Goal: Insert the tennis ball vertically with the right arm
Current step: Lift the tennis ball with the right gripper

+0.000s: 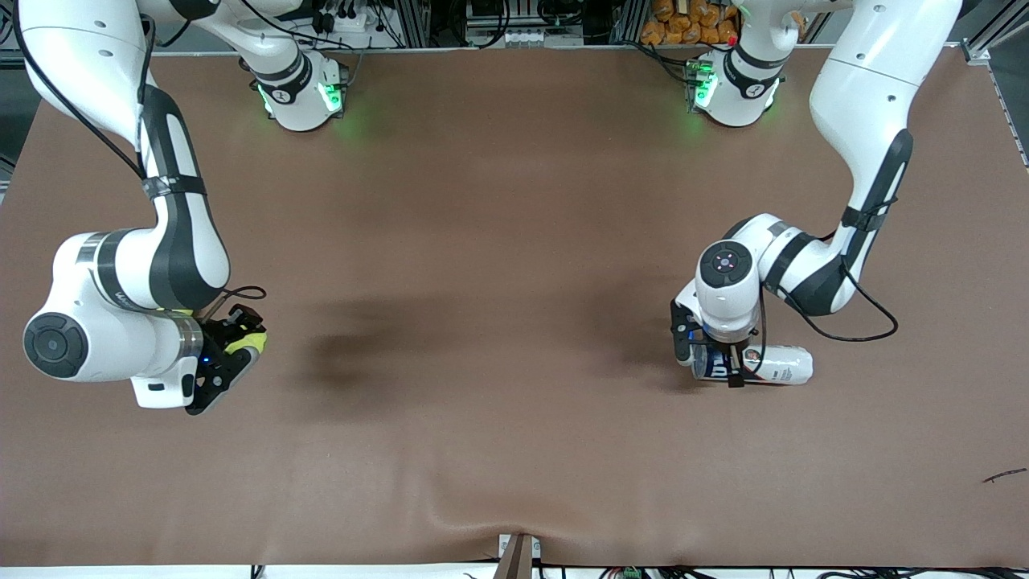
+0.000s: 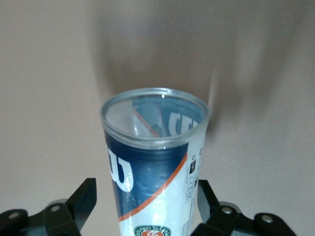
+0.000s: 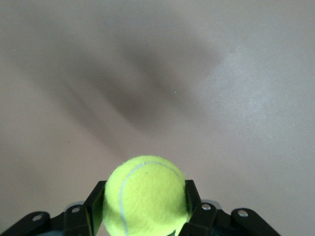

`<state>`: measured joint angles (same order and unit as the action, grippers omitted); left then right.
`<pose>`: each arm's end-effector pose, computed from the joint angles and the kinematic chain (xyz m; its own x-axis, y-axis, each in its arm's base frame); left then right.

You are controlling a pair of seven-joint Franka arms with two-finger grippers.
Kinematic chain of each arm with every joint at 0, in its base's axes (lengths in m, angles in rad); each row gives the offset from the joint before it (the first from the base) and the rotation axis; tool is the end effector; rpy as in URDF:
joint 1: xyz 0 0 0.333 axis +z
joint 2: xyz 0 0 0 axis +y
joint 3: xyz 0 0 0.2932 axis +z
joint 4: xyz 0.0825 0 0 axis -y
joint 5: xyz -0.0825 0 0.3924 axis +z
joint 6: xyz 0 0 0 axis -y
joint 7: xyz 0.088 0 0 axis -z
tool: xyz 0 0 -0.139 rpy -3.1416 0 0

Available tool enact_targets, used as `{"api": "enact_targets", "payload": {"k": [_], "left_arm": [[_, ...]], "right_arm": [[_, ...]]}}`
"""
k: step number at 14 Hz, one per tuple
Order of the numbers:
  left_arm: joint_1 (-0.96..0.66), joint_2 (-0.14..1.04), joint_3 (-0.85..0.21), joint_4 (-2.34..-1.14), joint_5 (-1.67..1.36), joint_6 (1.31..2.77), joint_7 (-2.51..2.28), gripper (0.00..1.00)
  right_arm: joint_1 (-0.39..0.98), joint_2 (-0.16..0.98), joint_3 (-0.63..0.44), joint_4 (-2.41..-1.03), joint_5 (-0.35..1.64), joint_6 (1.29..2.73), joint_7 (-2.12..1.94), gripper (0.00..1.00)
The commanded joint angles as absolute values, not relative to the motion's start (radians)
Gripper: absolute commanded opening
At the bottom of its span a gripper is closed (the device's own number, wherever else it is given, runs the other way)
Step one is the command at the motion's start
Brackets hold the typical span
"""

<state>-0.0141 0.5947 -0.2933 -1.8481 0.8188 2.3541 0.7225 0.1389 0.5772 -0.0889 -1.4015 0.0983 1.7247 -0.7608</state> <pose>0.6142 -0.1654 0.1542 0.0181 -0.9410 -0.3378 -0.9811 0.0484 -0.1874 0.6705 0.0537 0.2983 0.6834 0.7141 -0.1516 0.6858 -0.6992 -0.2021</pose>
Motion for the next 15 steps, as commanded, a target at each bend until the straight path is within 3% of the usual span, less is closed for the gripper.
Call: {"api": "enact_targets", "payload": {"k": [1,6,15], "left_arm": [[0.021,0.603,-0.298,-1.858,0.810,2.356,0.770,0.92],[0.041,0.621,-0.296,-1.861,0.822,2.358,0.791,0.89],[0.074,0.647,-0.298,-1.855,0.822,2.359,0.899,0.89]], "right_arm": [[0.164,0.528,-0.094,-1.428,0.112,1.689,-0.701,0.27],[0.173,0.512,-0.094,-1.428,0.112,1.678,-0.661,0.28],[0.235,0.440,-0.091,-1.436,0.176,1.513,-0.284,0.28]]}}
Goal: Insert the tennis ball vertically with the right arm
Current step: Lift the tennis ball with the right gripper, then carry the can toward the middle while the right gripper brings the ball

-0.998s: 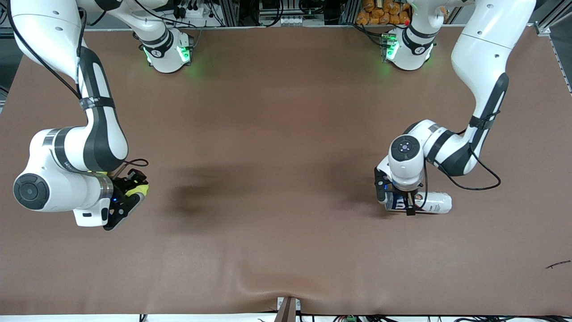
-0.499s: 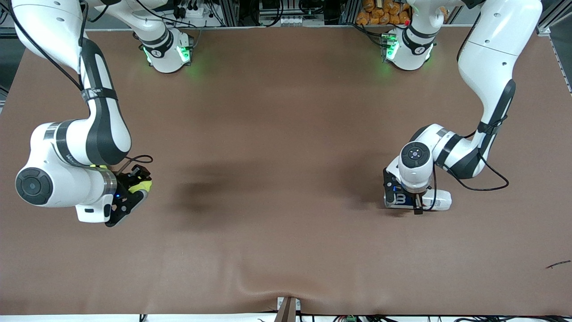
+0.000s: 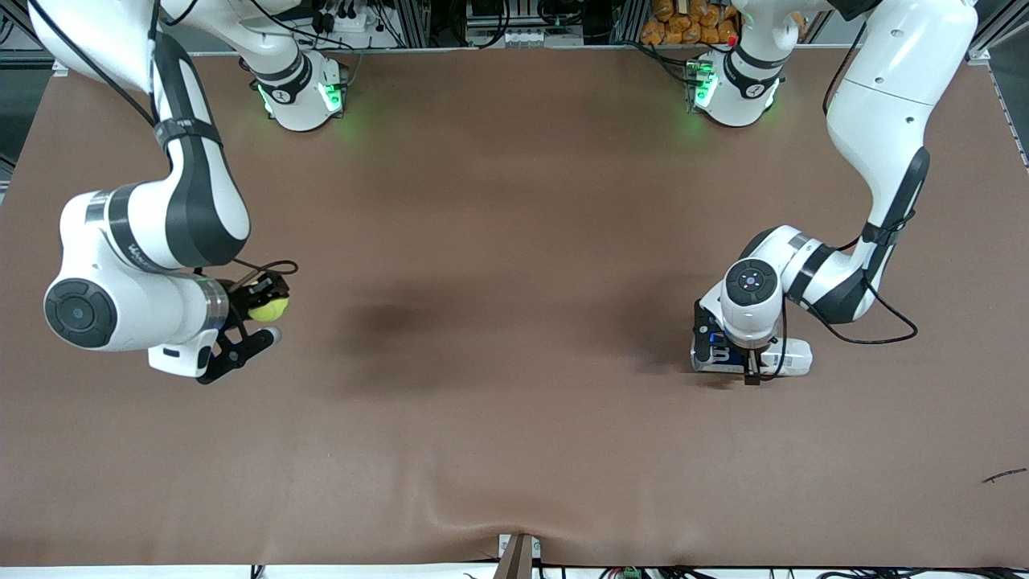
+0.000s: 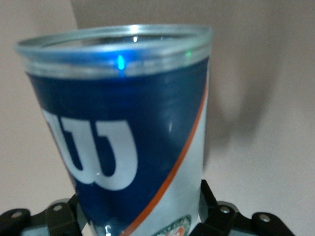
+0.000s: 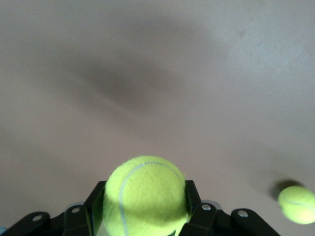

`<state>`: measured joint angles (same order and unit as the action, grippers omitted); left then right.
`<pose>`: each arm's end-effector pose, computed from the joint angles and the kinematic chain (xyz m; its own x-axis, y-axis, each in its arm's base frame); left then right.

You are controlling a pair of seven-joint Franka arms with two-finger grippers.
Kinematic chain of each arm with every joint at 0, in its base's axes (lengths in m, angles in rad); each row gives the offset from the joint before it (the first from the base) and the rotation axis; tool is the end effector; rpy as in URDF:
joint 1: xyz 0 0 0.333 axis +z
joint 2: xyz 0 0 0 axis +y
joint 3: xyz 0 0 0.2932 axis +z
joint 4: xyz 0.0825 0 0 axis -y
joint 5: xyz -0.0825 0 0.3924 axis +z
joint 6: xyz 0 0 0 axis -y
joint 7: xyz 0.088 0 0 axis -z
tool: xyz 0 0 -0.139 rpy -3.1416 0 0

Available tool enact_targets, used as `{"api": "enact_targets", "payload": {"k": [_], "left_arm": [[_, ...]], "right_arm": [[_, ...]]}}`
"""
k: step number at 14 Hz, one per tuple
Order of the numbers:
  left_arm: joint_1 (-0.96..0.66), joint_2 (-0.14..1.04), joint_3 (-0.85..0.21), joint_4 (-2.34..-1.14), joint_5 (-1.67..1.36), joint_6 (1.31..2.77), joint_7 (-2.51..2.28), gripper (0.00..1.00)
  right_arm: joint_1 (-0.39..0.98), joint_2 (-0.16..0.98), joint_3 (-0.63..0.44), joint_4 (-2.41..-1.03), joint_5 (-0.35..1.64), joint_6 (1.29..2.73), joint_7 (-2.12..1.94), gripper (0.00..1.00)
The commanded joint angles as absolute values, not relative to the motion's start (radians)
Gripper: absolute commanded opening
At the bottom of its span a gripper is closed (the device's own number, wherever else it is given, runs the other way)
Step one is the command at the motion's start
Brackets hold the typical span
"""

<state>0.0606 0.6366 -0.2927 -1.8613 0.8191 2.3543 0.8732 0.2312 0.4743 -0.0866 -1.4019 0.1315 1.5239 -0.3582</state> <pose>0.6116 -0.1191 0.1235 -0.0816 -0.9300 -0.3584 -0.9897 0.1180 -0.0808 0.6307 0.1179 0.3574 0.8303 0.4752 -0.2913 0.4326 -0.8790 -0.2007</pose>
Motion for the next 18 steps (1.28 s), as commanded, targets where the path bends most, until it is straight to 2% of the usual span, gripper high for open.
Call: {"api": "enact_targets", "payload": {"k": [1,4,6,8,11,13,16,18], "left_arm": [[0.074,0.649,-0.296,-1.855,0.825,2.359,0.899,0.88],[0.075,0.655,-0.298,-1.853,0.850,2.359,0.899,0.78],[0.075,0.653,-0.298,-1.850,0.850,2.359,0.899,0.68],[0.075,0.653,-0.301,-1.848,0.850,2.368,0.899,0.64],[0.074,0.650,-0.310,-1.845,0.838,2.387,0.896,0.64],[0.075,0.649,-0.377,-1.818,0.824,2.391,0.887,0.65],[0.045,0.667,-0.480,-1.731,0.552,2.419,0.871,0.65],[-0.026,0.679,-0.489,-1.668,0.363,2.479,0.842,0.65]], "right_arm": [[0.235,0.440,-0.092,-1.436,0.198,1.516,-0.253,0.28],[0.230,0.431,-0.094,-1.428,0.204,1.535,-0.144,0.28],[0.222,0.428,-0.098,-1.428,0.204,1.561,-0.126,0.28],[0.215,0.433,-0.098,-1.428,0.206,1.600,-0.106,0.27],[0.227,0.434,-0.092,-1.428,0.227,1.654,-0.013,0.27],[0.235,0.431,-0.092,-1.428,0.248,1.655,0.027,0.27],[0.236,0.410,-0.091,-1.430,0.252,1.583,0.031,0.27],[0.241,0.399,-0.087,-1.431,0.264,1.514,0.090,0.27]]}}
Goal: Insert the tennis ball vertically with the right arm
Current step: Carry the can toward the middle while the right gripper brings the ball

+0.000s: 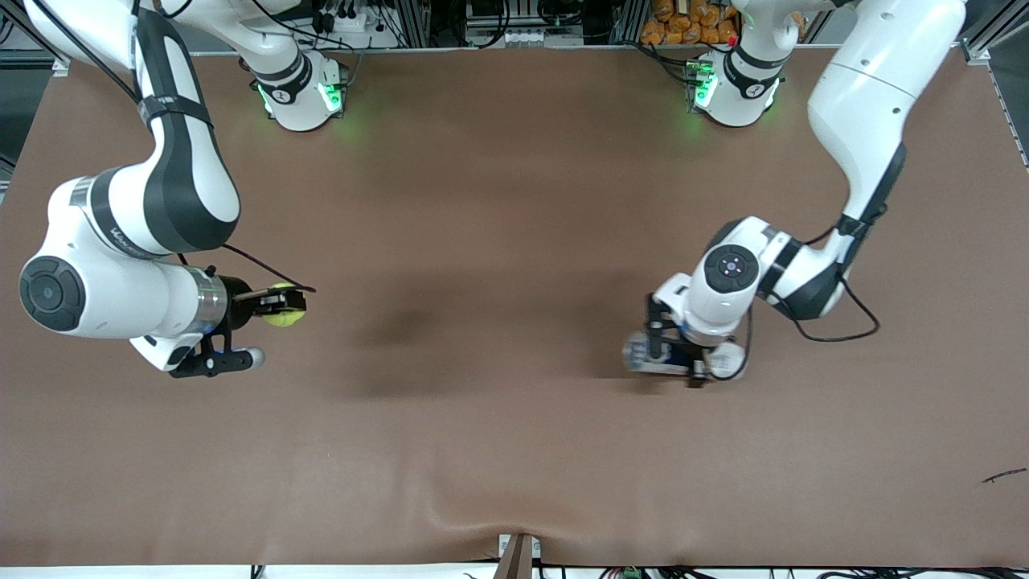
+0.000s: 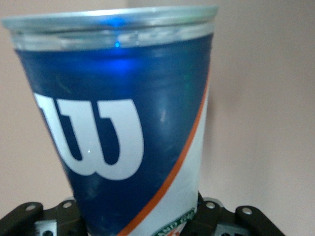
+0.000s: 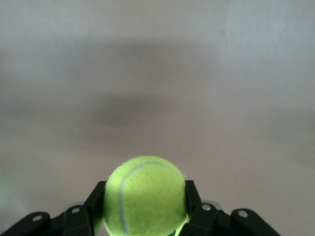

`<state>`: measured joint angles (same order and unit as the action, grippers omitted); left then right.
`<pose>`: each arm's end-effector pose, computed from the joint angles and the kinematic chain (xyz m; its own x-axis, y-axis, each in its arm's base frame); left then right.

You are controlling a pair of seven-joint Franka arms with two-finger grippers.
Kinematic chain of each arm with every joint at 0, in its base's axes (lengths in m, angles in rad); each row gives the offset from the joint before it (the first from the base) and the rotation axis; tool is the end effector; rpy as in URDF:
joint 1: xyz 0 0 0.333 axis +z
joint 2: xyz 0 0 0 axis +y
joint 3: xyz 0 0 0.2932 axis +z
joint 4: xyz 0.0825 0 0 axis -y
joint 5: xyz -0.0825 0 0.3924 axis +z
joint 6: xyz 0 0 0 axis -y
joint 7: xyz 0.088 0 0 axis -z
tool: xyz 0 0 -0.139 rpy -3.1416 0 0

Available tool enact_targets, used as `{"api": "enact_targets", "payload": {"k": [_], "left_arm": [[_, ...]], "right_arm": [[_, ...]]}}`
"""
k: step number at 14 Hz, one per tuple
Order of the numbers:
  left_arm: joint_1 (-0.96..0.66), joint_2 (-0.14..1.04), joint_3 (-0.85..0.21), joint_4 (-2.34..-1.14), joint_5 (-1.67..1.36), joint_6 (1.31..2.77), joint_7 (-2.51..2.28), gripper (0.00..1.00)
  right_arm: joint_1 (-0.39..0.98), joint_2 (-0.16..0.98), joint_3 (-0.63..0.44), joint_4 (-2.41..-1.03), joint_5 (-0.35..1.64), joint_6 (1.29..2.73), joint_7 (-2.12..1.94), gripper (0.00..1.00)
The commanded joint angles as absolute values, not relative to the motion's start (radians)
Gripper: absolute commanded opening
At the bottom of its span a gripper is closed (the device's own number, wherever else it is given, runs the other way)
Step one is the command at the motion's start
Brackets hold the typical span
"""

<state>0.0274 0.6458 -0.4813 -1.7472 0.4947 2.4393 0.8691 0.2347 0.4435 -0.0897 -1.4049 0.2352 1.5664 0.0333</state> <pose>0.6197 -0.2700 0.1940 -0.0101 -0.9997 0.0243 -0.9874 0.0062 -0.1582 0.6343 0.1329 0.3797 0.9535 0.1049 -0.2826 0.0556 -0.9826 -0.1774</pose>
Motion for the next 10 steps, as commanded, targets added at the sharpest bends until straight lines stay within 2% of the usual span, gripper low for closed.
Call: {"api": "enact_targets", "payload": {"k": [1,8,10], "left_arm": [[-0.053,0.692,-0.489,-1.643,0.279,2.518,0.835,0.65],[-0.221,0.808,-0.492,-1.597,-0.151,3.000,0.834,0.66],[-0.242,0.836,-0.517,-1.598,-0.217,3.121,0.831,0.66]], "right_arm": [[0.242,0.390,-0.089,-1.436,0.293,1.491,0.110,0.27],[0.336,0.354,-0.087,-1.437,0.330,1.466,0.431,0.27],[0.327,0.363,-0.090,-1.437,0.426,1.479,0.471,0.27]]}}
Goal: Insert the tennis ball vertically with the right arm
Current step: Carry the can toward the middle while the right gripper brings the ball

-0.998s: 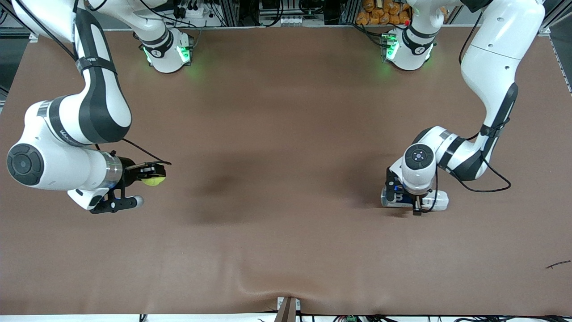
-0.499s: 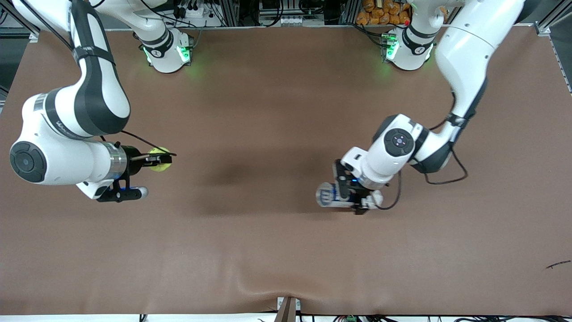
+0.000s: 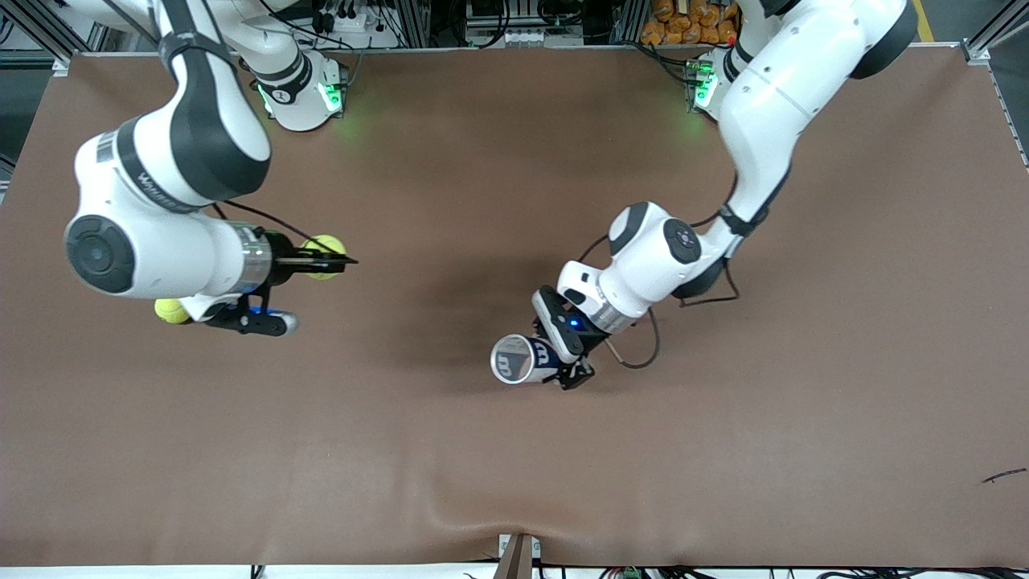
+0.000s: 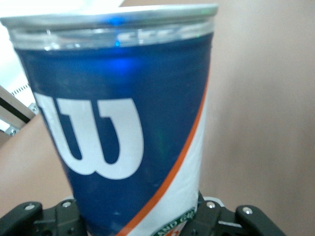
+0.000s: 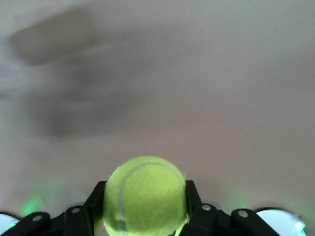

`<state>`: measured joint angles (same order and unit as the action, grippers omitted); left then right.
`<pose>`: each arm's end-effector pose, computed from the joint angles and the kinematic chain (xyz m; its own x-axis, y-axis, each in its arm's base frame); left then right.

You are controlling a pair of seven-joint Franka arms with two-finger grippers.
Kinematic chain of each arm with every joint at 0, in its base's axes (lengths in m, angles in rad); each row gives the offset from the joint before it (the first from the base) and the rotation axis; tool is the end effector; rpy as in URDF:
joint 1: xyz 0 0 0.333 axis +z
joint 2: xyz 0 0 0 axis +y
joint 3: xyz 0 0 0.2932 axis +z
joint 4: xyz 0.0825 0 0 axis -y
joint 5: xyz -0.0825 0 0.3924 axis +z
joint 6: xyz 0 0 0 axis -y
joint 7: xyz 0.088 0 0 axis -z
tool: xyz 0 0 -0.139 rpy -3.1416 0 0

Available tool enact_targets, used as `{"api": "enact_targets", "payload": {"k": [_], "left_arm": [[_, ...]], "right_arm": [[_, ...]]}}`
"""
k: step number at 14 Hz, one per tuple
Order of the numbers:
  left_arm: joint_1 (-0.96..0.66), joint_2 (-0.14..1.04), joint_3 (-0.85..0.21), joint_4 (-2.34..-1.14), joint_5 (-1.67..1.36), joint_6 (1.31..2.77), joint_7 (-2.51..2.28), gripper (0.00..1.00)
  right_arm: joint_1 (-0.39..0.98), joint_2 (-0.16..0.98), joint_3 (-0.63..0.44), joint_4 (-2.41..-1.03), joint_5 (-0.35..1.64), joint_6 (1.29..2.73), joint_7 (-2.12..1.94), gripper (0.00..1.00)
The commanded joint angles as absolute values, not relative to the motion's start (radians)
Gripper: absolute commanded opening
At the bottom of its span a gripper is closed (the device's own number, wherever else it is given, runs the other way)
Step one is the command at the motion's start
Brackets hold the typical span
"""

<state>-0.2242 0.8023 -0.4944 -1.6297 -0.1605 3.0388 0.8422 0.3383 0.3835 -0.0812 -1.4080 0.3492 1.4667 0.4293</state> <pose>0.6072 -0.4347 0.2192 0.2677 -0.6858 0.6768 -0.8920 -0.4420 -0.0950 0.5927 0.2144 0.4166 0.9002 -0.1423 -0.4115 -0.2198 -0.9644 -0.1473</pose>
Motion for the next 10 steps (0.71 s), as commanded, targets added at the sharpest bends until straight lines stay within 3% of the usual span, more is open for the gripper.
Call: {"api": "enact_targets", "payload": {"k": [1,6,10], "left_arm": [[-0.242,0.848,-0.540,-1.598,-0.244,3.163,0.831,0.66],[-0.277,0.951,-0.584,-1.600,-0.255,3.400,0.833,0.66],[-0.322,1.009,-0.584,-1.601,-0.250,3.548,0.833,0.66]], "right_arm": [[0.324,0.365,-0.091,-1.434,0.466,1.502,0.480,0.27],[0.385,0.434,-0.091,-1.430,0.661,1.814,0.606,0.27],[0.390,0.443,-0.091,-1.428,0.780,1.932,0.634,0.27]]}}
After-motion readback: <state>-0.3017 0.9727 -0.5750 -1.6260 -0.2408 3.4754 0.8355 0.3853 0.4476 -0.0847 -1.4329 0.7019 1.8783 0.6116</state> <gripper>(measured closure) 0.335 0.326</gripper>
